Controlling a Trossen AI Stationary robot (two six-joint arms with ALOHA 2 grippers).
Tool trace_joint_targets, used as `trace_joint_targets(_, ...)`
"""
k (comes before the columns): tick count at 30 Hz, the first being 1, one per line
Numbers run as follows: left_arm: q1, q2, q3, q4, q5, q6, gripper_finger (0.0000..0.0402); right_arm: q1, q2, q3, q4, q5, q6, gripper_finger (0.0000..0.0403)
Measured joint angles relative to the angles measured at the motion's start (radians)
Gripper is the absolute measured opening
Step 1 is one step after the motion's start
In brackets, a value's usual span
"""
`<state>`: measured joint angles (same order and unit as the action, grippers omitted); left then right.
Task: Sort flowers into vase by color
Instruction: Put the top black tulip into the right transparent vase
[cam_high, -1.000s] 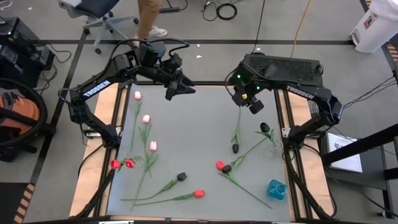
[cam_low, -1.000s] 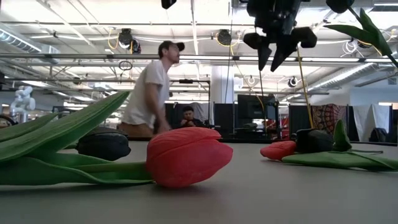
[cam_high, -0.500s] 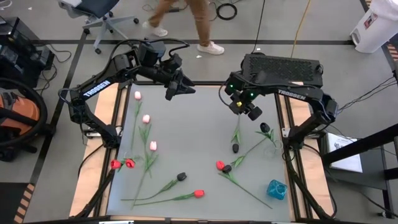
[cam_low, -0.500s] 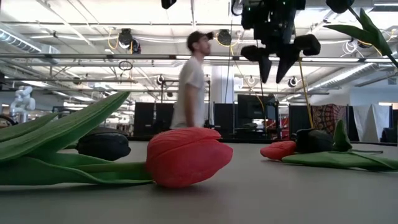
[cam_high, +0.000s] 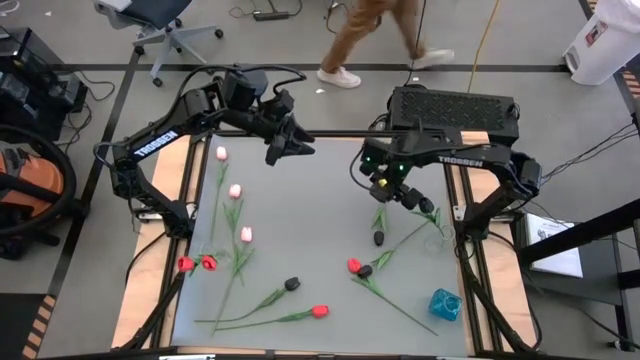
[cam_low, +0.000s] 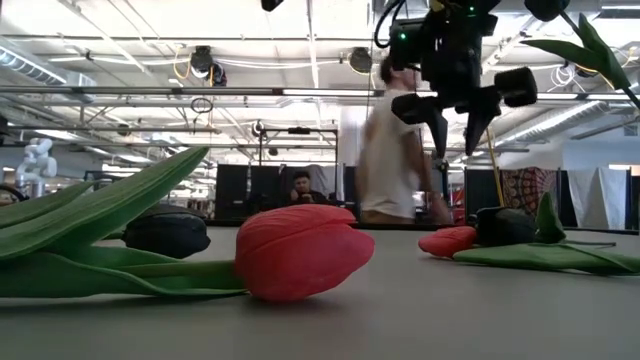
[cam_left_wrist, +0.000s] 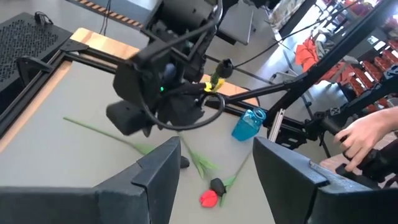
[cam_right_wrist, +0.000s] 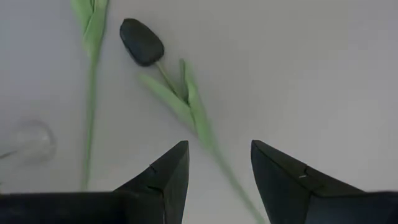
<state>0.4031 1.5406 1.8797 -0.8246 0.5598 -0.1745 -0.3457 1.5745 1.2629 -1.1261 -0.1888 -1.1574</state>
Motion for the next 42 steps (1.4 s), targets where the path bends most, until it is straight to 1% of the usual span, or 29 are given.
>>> trace_joint_targets(5,-0.006,0.0,0.0,0.0,0.0,0.0,0.0208,0.031,0.0,-0.08,0.112,-0.001,-0.008,0.0164)
trace_joint_targets(9,-0.006,0.0,0.0,0.0,0.0,0.0,0.0208,0.046,0.0,-0.138,0.168,0.0,-0.007,0.0164)
trace_joint_targets(24,-0.006,0.0,0.0,0.002,0.0,-0.002,0.0208,0.046,-0.001,-0.304,0.344,0.006,-0.034,0.0164)
trace_joint_targets(33,-0.006,0.0,0.0,0.002,0.0,-0.003,0.0208,0.046,-0.001,-0.35,0.416,0.005,-0.042,0.0164)
trace_joint_targets(38,-0.006,0.0,0.0,0.001,0.0,-0.003,0.0208,0.044,-0.001,-0.389,0.464,0.005,-0.091,0.0164)
trace_joint_targets(42,-0.006,0.0,0.0,0.001,0.0,-0.004,0.0208,0.033,-0.001,-0.413,0.466,0.009,-0.112,0.0164)
